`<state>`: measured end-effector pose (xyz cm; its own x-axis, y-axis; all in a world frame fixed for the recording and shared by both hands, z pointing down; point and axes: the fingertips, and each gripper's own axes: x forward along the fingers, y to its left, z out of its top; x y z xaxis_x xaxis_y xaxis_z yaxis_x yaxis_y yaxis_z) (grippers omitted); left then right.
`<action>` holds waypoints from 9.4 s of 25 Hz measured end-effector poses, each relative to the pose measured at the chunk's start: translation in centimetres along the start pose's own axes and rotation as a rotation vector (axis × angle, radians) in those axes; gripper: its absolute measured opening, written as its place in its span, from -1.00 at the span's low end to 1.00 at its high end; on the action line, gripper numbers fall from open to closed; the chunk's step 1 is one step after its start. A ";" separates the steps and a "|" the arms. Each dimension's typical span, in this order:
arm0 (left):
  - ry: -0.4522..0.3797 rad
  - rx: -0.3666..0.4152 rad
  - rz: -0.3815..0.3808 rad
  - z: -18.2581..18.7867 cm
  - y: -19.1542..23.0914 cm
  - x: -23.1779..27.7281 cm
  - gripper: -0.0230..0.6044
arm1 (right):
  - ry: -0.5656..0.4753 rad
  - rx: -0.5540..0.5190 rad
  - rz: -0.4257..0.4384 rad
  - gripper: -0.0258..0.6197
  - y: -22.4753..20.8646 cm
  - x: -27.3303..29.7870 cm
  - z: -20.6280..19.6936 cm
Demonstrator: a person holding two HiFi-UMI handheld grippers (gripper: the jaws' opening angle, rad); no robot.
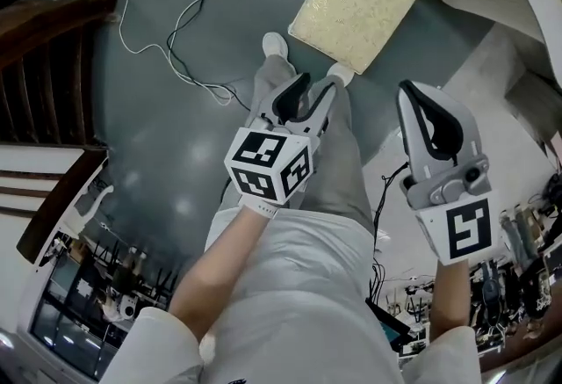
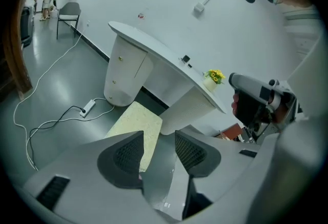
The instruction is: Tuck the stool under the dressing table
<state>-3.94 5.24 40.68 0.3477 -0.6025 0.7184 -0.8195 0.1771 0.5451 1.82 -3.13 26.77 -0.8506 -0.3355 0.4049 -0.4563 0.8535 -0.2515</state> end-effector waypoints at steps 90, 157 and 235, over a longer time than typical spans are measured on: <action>0.005 -0.842 -0.060 -15.9 17.4 24.8 0.22 | 0.020 0.193 -0.190 -0.89 -4.7 7.2 -16.4; 0.031 -0.778 -0.173 -1.6 13.2 40.9 0.16 | 0.032 0.276 -0.370 -0.89 -12.0 7.1 -20.3; 0.088 0.207 -0.179 7.2 3.1 33.1 -0.89 | -0.057 0.253 -0.485 -0.89 -8.6 -0.7 -11.3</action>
<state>1.75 -19.75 62.98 0.5264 -0.5380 0.6584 -0.8136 -0.0939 0.5738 9.33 -5.75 38.60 -0.5365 -0.6936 0.4807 -0.8423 0.4753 -0.2542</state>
